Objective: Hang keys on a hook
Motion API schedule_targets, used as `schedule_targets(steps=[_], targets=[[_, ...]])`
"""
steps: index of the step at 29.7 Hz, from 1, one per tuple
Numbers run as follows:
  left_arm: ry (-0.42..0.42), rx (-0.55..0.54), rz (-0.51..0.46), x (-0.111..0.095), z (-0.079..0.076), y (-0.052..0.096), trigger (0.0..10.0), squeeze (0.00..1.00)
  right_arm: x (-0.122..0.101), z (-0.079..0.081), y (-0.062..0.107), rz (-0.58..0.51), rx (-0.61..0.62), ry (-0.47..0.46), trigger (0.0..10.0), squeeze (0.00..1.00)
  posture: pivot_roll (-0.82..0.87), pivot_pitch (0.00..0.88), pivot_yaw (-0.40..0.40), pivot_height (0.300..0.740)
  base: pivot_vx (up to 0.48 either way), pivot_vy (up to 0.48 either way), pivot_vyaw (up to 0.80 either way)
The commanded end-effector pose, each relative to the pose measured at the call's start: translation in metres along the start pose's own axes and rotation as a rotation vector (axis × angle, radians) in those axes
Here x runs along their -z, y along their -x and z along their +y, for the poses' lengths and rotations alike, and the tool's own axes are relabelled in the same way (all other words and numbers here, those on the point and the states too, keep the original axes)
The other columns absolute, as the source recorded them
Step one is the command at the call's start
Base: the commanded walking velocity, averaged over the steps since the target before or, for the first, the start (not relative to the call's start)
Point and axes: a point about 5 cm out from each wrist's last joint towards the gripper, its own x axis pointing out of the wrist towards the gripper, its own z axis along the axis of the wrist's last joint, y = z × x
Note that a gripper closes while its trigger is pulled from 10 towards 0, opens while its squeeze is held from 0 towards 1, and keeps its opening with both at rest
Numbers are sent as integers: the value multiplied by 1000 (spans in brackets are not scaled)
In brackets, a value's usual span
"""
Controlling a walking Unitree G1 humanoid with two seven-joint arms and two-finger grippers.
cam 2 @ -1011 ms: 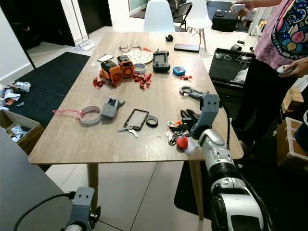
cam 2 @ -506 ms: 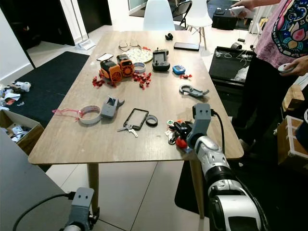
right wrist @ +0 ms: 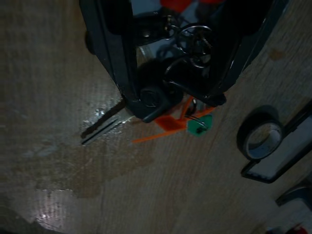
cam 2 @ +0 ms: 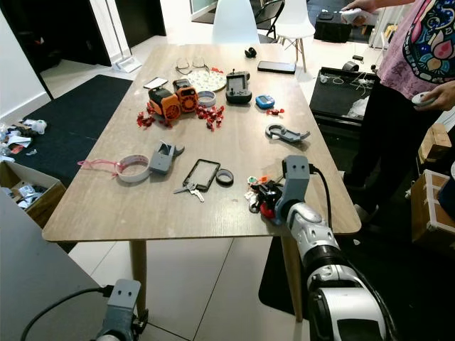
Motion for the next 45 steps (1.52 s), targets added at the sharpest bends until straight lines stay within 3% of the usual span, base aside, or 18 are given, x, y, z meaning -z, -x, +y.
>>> schedule_targets(steps=[1,2,3,4,5,6,18,24,27,28,29,31,34,39,41,42,44,45], targets=[[-16,-4,21,7,4,3,10000,0,15,-2,2,75,15,-2,10000,0,62,116,11,740,0,0,0],[-17,-3,24,7,4,2,10000,0,15,-3,2,75,18,-7,4902,0,62,116,11,740,0,0,0],[-17,-3,24,7,4,2,10000,0,15,-3,2,75,18,-7,4902,0,62,116,11,740,0,0,0],[-18,-2,26,7,4,2,10000,0,15,-3,2,73,20,-12,3137,0,62,116,11,740,0,0,0],[-18,-2,26,7,4,2,10000,0,15,-3,2,73,20,-12,3137,0,62,116,11,740,0,0,0],[-19,-2,27,7,4,2,10000,0,15,-4,2,72,22,-16,0,0,63,115,11,740,0,0,0],[-33,6,38,9,4,2,10000,0,16,-4,3,71,21,-25,0,0,64,118,10,740,0,0,0],[-33,6,43,10,3,2,10000,0,-7,6,0,-85,-57,-77,0,0,63,117,11,740,0,0,0],[-33,5,44,10,3,3,10000,0,-9,7,0,-97,-66,-77,118,0,63,117,11,740,0,0,0],[-33,5,45,10,4,2,10000,0,-8,11,0,-82,-104,-36,9843,475,65,118,9,740,0,0,0],[-32,3,46,11,4,2,10000,0,-5,16,1,-59,-151,16,10000,914,69,119,5,740,0,0,0],[-31,2,47,11,4,2,10000,0,-3,20,3,-44,-197,55,10000,945,70,120,5,740,0,0,0],[-28,0,52,12,5,3,10000,0,-3,22,10,-37,-240,98,10000,886,70,124,7,740,0,0,0],[-30,0,57,13,6,3,10000,0,-3,17,16,-19,-237,133,10000,898,69,125,9,740,0,0,0],[-31,2,60,13,6,3,10000,0,-1,6,21,19,-186,207,10000,835,66,123,11,740,0,0,0],[-32,2,60,13,6,3,10000,0,0,1,22,31,-171,235,10000,278,65,123,11,740,0,0,0],[-33,3,61,13,6,3,10000,0,0,-2,24,38,-163,251,10000,278,65,123,11,740,0,0,0],[-33,3,61,13,6,3,10000,0,-1,-4,26,42,-156,249,10000,0,65,120,12,740,0,0,0]])
